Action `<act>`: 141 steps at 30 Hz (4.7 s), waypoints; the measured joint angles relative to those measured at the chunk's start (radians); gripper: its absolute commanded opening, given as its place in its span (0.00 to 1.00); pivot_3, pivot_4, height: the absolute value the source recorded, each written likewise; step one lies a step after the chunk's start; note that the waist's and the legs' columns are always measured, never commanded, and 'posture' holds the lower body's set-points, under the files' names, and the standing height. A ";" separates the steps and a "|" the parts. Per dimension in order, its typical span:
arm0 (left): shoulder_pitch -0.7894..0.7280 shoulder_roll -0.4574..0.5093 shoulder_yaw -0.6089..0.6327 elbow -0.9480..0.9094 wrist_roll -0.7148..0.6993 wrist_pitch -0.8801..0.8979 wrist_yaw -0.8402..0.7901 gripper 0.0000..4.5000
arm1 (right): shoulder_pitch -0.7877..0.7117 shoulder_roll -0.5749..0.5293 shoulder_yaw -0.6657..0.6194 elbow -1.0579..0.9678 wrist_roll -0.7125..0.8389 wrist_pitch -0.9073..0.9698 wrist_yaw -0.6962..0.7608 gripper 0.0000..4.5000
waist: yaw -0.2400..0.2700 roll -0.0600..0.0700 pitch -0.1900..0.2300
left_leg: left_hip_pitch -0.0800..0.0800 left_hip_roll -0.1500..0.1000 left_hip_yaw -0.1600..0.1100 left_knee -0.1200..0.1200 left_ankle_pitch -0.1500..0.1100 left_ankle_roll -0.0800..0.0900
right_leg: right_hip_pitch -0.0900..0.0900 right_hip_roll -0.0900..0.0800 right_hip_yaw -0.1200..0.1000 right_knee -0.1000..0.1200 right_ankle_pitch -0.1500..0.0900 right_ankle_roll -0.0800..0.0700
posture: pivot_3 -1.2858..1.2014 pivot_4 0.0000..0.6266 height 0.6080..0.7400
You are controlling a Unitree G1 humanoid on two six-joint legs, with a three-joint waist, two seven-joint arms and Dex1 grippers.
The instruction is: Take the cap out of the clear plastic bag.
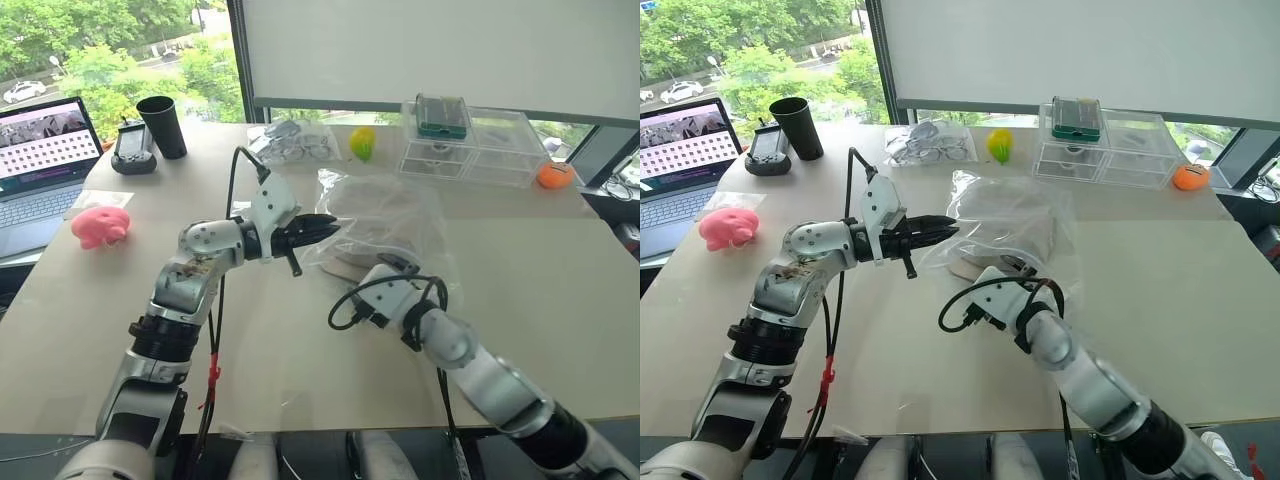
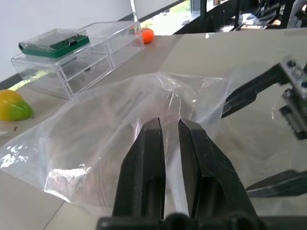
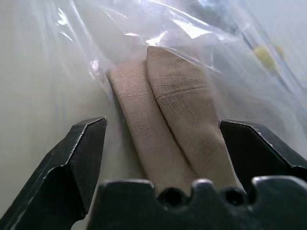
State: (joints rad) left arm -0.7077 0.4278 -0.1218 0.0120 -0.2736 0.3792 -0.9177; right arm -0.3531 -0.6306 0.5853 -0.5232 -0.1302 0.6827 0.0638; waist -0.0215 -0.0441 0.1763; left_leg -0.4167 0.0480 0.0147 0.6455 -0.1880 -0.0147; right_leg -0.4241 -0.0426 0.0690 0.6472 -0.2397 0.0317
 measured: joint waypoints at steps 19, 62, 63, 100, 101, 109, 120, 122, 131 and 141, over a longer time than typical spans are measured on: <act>0.014 0.056 -0.012 -0.034 -0.013 0.012 -0.058 0.14 | 0.005 0.176 0.021 0.264 -0.342 -0.190 0.037 1.00 | -0.008 0.000 0.000 | 0.000 0.000 0.000 0.000 0.000 0.000 | 0.000 0.000 0.000 0.000 0.003 -0.004 | 0.52 0.24 1.00; 0.125 0.072 -0.152 -0.012 0.275 -0.257 0.034 1.00 | 0.077 0.279 -0.115 0.282 -0.440 -0.282 0.174 1.00 | -0.018 -0.001 -0.001 | 0.001 0.000 0.000 0.000 0.000 0.000 | 0.001 0.000 0.000 0.000 0.003 -0.004 | 0.52 0.24 1.00; 0.122 0.065 -0.146 -0.013 0.272 -0.247 0.038 1.00 | 0.078 0.282 -0.115 0.282 -0.441 -0.282 0.174 1.00 | -0.018 -0.001 -0.001 | 0.001 0.000 0.000 0.000 0.000 0.000 | 0.001 0.000 0.000 0.001 0.003 -0.004 | 0.52 0.24 1.00; 0.051 -0.007 -0.109 0.033 0.231 -0.153 0.078 0.02 | 0.094 0.297 -0.139 0.276 -0.488 -0.285 0.195 1.00 | -0.019 -0.001 -0.001 | 0.001 0.000 0.000 0.000 0.000 0.000 | 0.001 0.000 0.000 0.001 0.003 -0.004 | 0.52 0.24 1.00; 0.048 -0.010 -0.104 0.033 0.229 -0.148 0.081 0.02 | 0.094 0.298 -0.138 0.277 -0.488 -0.286 0.194 1.00 | -0.019 -0.001 -0.001 | 0.001 0.000 0.000 0.000 0.000 0.000 | 0.001 0.000 0.000 0.001 0.003 -0.004 | 0.52 0.24 1.00; 0.047 -0.030 -0.090 0.024 0.210 -0.113 0.111 0.02 | 0.062 0.301 -0.136 0.335 -0.545 -0.306 0.155 1.00 | -0.020 -0.001 -0.001 | 0.002 0.000 0.000 0.000 0.000 0.000 | 0.001 0.000 0.000 0.001 0.003 -0.004 | 0.52 0.24 1.00; 0.034 -0.030 -0.087 0.025 0.194 -0.110 0.123 0.00 | 0.048 0.302 -0.130 0.379 -0.588 -0.355 0.143 0.69 | -0.021 -0.001 -0.001 | 0.001 0.000 0.000 0.000 0.000 0.000 | 0.001 0.000 0.000 0.001 0.003 -0.005 | 0.52 0.24 1.00; 0.034 -0.030 -0.088 0.025 0.194 -0.110 0.123 0.00 | 0.048 0.303 -0.130 0.379 -0.588 -0.365 0.144 0.54 | -0.021 -0.001 -0.001 | 0.001 0.000 0.000 0.000 0.000 0.000 | 0.001 0.000 0.000 0.001 0.003 -0.005 | 0.52 0.24 1.00; 0.034 -0.030 -0.088 0.025 0.195 -0.110 0.128 0.00 | 0.044 0.308 -0.168 0.358 -0.593 -0.374 0.140 0.11 | -0.022 -0.001 -0.001 | 0.002 0.000 0.000 0.000 0.000 0.000 | 0.002 0.000 0.000 0.001 0.003 -0.005 | 0.52 0.24 1.00; 0.034 -0.026 -0.088 0.025 0.196 -0.110 0.129 0.00 | 0.056 0.363 -0.220 0.253 -0.515 -0.361 0.230 0.11 | -0.022 -0.001 -0.001 | 0.002 0.000 0.000 0.000 0.000 0.000 | 0.001 0.000 0.000 0.001 0.003 -0.005 | 0.52 0.24 1.00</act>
State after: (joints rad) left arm -0.6739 0.4022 -0.2097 0.0373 -0.0779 0.2689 -0.7890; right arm -0.2968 -0.2672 0.3657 -0.2706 -0.6453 0.3218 0.2941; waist -0.0435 -0.0449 0.1756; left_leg -0.4151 0.0480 0.0144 0.6452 -0.1880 -0.0149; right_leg -0.4230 -0.0424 0.0690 0.6480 -0.2364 0.0270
